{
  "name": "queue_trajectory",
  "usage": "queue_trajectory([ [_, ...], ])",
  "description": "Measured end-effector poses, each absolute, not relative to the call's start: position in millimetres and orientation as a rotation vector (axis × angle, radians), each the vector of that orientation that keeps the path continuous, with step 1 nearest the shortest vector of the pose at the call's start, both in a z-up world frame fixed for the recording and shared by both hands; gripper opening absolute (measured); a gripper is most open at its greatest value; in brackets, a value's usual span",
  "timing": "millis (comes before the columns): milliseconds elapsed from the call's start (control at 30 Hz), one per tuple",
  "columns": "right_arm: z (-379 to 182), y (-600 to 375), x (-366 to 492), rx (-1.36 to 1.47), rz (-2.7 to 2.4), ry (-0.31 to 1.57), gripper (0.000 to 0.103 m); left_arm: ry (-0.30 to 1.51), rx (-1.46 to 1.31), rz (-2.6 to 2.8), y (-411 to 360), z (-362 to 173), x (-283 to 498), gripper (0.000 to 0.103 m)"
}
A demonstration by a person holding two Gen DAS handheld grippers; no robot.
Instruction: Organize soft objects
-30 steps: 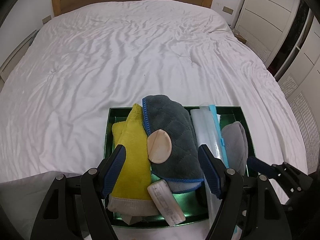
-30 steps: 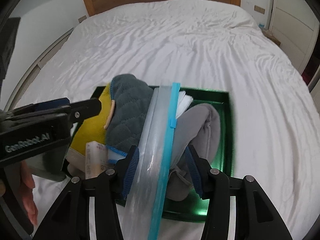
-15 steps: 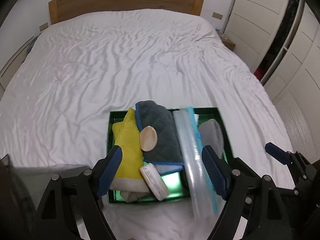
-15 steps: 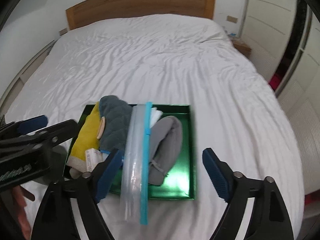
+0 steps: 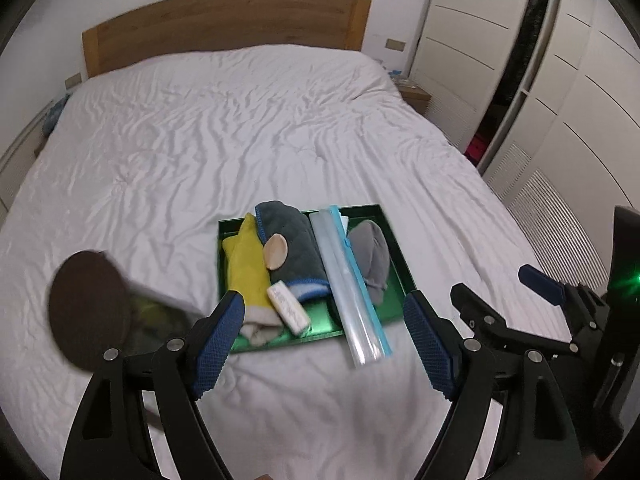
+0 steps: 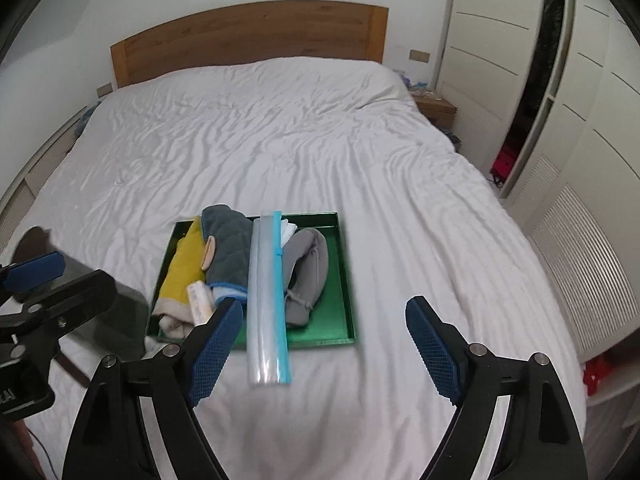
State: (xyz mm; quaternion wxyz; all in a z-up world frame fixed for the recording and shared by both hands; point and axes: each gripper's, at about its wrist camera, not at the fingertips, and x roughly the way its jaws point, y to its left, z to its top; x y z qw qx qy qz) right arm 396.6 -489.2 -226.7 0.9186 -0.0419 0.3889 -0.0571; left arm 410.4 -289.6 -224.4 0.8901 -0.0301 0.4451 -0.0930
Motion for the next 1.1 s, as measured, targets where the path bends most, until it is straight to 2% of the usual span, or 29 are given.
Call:
queue_trajectory([
  [233,-189.3,-453.8,310.4,-0.117,-0.138,0.747,0.089,0.899,-0.04,-0.236,-266.4,-182.0,349.1,0.077],
  [667,-119.8,-365.8,174.7,-0.109,-0.209,0.73,0.09,0.839,0.043,-0.318,-202.9,-127.0,244.6,0.078],
  [1100,-55.2,-304.0,104.9,-0.084,-0.254,0.687,0.093,0.849,0.091,-0.341,-157.3,-96.8,176.9,0.078],
])
